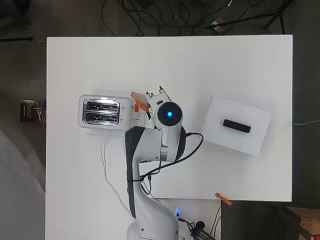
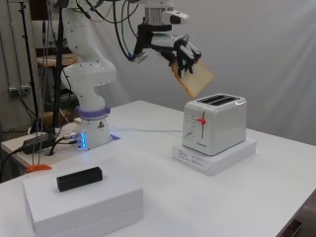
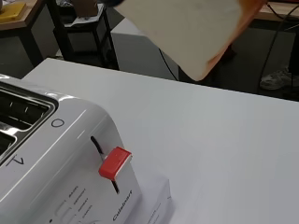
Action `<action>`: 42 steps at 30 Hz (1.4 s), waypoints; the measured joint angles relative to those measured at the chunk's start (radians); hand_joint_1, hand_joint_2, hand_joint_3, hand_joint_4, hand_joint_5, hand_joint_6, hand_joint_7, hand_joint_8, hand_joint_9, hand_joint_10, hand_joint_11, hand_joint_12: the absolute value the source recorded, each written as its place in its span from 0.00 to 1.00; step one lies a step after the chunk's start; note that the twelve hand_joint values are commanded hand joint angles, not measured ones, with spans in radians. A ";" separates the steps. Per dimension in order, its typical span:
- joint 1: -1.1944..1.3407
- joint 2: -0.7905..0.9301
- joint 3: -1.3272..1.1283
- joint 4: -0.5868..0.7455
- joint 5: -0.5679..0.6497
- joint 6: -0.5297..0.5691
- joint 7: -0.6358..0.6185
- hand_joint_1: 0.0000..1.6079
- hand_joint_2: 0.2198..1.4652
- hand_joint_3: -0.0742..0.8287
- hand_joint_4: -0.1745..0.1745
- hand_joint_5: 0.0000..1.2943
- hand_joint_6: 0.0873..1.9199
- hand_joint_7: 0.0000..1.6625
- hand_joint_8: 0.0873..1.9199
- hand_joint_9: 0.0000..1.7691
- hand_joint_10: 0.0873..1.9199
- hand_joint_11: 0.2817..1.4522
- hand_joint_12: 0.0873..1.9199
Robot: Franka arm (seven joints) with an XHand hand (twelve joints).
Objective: Teleoperate dual arm-hand system to toast a bread
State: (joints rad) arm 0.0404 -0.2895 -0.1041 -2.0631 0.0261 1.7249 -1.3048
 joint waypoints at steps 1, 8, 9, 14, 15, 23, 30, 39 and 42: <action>0.002 0.002 0.002 0.002 0.003 -0.006 0.004 0.75 0.81 0.08 0.00 0.46 0.72 0.58 0.58 0.78 0.00 0.32 0.28; 0.049 0.140 0.065 0.112 -0.024 -0.022 0.036 0.58 0.83 0.09 0.82 0.53 0.72 0.69 0.17 0.78 0.00 0.38 0.11; 0.059 0.174 0.079 0.133 -0.026 -0.022 0.040 0.56 0.83 0.09 0.92 0.54 0.71 0.73 0.08 0.79 0.00 0.39 0.08; 0.087 0.258 0.123 0.207 0.024 -0.017 0.038 0.75 0.79 0.09 0.04 0.49 0.69 0.61 0.51 0.78 0.00 0.43 0.00; 0.090 0.258 0.126 0.207 0.045 -0.021 0.037 0.75 0.79 0.09 0.01 0.48 0.69 0.60 0.54 0.78 0.00 0.43 0.00; 0.124 0.263 0.170 0.247 -0.019 -0.069 0.041 0.75 0.79 0.08 0.00 0.48 0.70 0.60 0.54 0.77 0.00 0.44 0.00; 0.134 0.287 0.182 0.243 0.007 -0.073 0.018 0.76 0.77 0.08 0.00 0.52 0.66 0.64 0.49 0.80 0.00 0.47 0.00; 0.135 0.328 0.187 0.256 0.043 -0.127 0.070 0.76 0.79 0.08 0.00 0.49 0.73 0.61 0.49 0.79 0.00 0.51 0.02; 0.135 0.349 0.188 0.307 0.057 -0.171 0.100 0.75 0.79 0.08 0.00 0.48 0.73 0.61 0.51 0.79 0.00 0.49 0.05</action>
State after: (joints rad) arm 0.1750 0.0599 0.0843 -1.7564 0.0833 1.5534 -1.2044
